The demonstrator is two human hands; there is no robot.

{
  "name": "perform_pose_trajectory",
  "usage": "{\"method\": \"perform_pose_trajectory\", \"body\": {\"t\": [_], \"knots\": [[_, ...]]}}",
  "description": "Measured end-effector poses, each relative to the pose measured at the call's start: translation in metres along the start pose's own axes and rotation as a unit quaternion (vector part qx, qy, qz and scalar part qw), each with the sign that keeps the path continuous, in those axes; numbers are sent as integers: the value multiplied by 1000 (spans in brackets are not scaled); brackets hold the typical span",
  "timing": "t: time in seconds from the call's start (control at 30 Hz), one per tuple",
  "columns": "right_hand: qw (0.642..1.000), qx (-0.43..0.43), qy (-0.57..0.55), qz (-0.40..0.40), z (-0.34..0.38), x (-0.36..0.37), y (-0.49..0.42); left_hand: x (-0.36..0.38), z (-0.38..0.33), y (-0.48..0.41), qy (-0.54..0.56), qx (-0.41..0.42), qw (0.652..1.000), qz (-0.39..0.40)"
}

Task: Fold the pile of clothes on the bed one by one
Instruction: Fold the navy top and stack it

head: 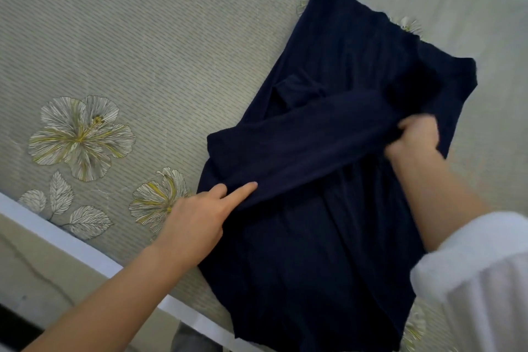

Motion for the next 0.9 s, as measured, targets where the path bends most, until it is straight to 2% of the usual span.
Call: {"method": "perform_pose_trajectory", "body": {"t": [0.1,0.17,0.27,0.43,0.57,0.67,0.73,0.77,0.8,0.83,0.9], "knots": [[995,81,13,60,-22,-50,0,18,-12,3,-14,39,995,92],[992,92,49,71,-24,-57,-4,38,-12,12,-37,51,990,124],[996,34,70,37,-2,-53,-16,45,-9,15,-33,44,990,132],[999,-42,25,12,36,-68,-20,44,-25,13,-15,60,986,155],[986,-59,154,-13,28,-112,-30,45,-39,16,-32,107,973,203],[972,-106,208,-35,23,-134,-41,42,-39,16,-24,126,964,233],[937,-166,302,-58,27,-139,-43,41,-34,13,14,96,958,270],[898,-211,378,-74,31,-139,-41,38,-33,11,42,75,959,271],[848,-266,452,-75,34,-135,-34,33,-34,7,73,59,968,231],[798,-324,505,-58,34,-129,-23,25,-37,4,109,49,981,151],[719,-400,567,38,20,-115,-3,10,-44,-1,126,47,991,-15]]}}
Point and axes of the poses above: each hand's wrist, its own y-axis away from the middle knuckle, its own x-axis out of the palm, z = x × y, the point moved 6 cm from there along -y, towards the middle knuckle, and after that the axes turned 9 degrees about -y, right-handed, at the moved point
